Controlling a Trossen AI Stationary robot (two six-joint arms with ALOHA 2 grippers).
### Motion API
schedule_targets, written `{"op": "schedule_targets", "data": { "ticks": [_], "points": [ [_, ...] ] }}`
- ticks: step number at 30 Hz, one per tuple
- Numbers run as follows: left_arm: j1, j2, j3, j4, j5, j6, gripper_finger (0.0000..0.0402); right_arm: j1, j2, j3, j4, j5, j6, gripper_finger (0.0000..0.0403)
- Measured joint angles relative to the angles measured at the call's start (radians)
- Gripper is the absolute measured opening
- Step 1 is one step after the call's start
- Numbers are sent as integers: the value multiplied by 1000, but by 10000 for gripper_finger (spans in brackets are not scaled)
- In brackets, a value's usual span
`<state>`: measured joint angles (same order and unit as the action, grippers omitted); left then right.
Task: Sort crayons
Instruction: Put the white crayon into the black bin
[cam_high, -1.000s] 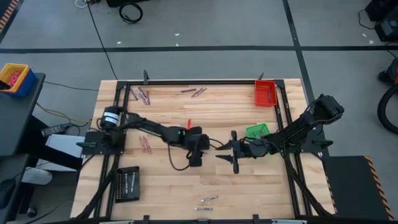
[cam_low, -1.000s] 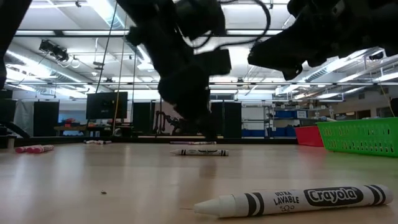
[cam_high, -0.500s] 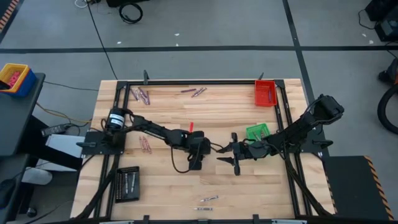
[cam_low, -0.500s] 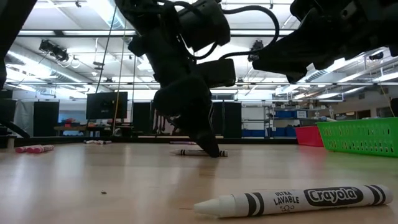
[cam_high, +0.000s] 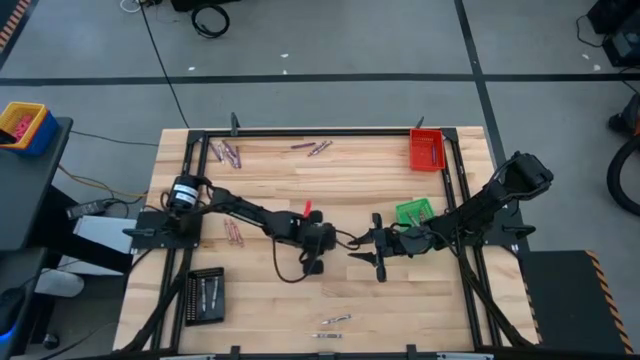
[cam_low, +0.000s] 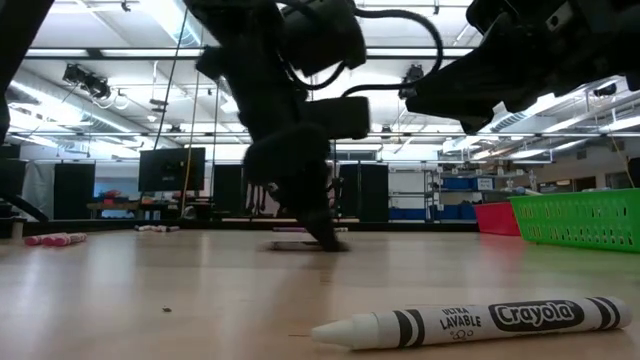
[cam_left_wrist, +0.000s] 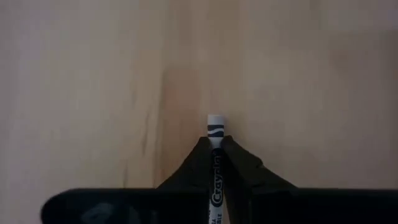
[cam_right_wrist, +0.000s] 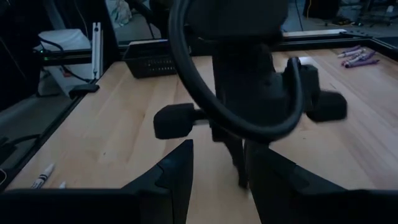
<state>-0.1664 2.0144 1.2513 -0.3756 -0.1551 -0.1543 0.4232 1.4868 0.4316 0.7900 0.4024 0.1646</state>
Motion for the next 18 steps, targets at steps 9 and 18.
{"op": "schedule_targets", "data": {
  "ticks": [9,18],
  "points": [
    [-168,-252,-6,-557,-99,-537,31,0,0,0,-24,0,1,147],
    [-482,-410,-5,-974,52,-1452,32,0,0,0,-20,0,19,147]
  ]
}}
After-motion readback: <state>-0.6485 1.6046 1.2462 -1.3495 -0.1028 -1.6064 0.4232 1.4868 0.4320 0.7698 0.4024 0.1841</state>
